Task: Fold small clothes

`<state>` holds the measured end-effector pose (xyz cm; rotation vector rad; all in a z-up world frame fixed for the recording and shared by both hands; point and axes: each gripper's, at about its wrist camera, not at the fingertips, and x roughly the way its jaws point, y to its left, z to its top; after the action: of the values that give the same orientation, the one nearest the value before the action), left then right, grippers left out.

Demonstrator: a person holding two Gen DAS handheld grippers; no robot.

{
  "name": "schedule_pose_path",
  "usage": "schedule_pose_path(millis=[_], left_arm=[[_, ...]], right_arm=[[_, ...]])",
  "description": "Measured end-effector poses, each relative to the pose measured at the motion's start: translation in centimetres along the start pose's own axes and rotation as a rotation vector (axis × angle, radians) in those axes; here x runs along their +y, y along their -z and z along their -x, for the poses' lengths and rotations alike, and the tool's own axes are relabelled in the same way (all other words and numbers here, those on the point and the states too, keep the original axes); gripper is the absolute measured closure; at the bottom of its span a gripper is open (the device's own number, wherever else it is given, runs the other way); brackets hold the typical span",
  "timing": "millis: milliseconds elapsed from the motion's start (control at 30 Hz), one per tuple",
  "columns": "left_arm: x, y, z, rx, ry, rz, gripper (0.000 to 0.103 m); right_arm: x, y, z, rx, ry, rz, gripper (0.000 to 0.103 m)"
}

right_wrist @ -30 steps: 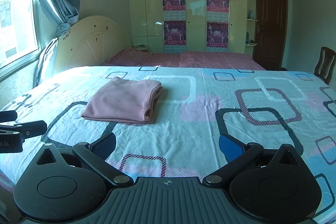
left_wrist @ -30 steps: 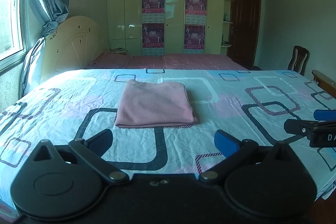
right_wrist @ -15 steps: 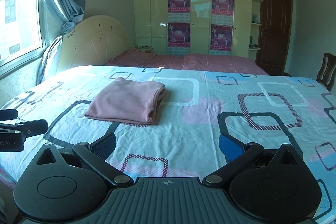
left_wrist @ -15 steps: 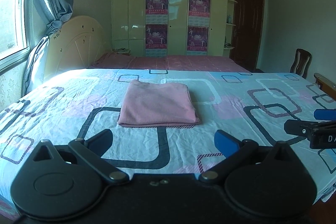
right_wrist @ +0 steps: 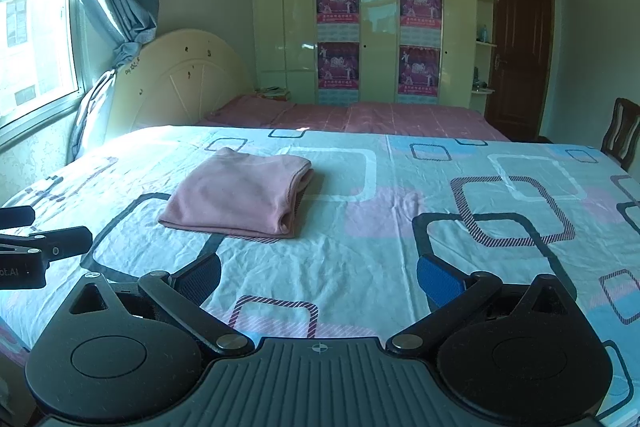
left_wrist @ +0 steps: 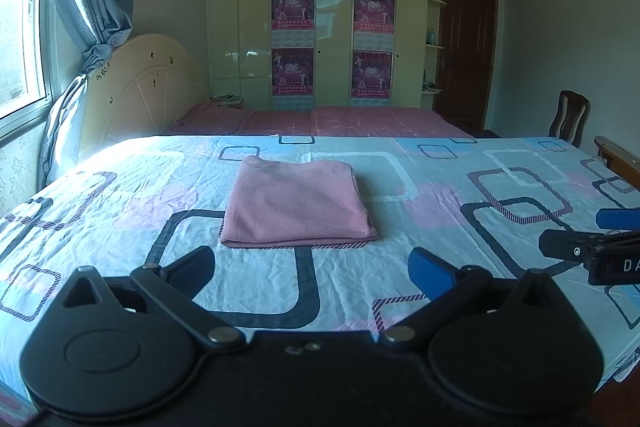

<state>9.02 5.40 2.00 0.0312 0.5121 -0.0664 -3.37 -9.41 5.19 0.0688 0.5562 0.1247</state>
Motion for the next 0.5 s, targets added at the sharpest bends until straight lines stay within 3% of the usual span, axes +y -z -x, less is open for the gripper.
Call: schedule_pose_path(millis=[500], left_arm=[[-0.21, -0.01, 0.03, 0.001, 0.005, -0.005, 0.001]], right_arm=[[-0.04, 0.12, 0.29, -0.001, -0.002, -0.004, 0.000]])
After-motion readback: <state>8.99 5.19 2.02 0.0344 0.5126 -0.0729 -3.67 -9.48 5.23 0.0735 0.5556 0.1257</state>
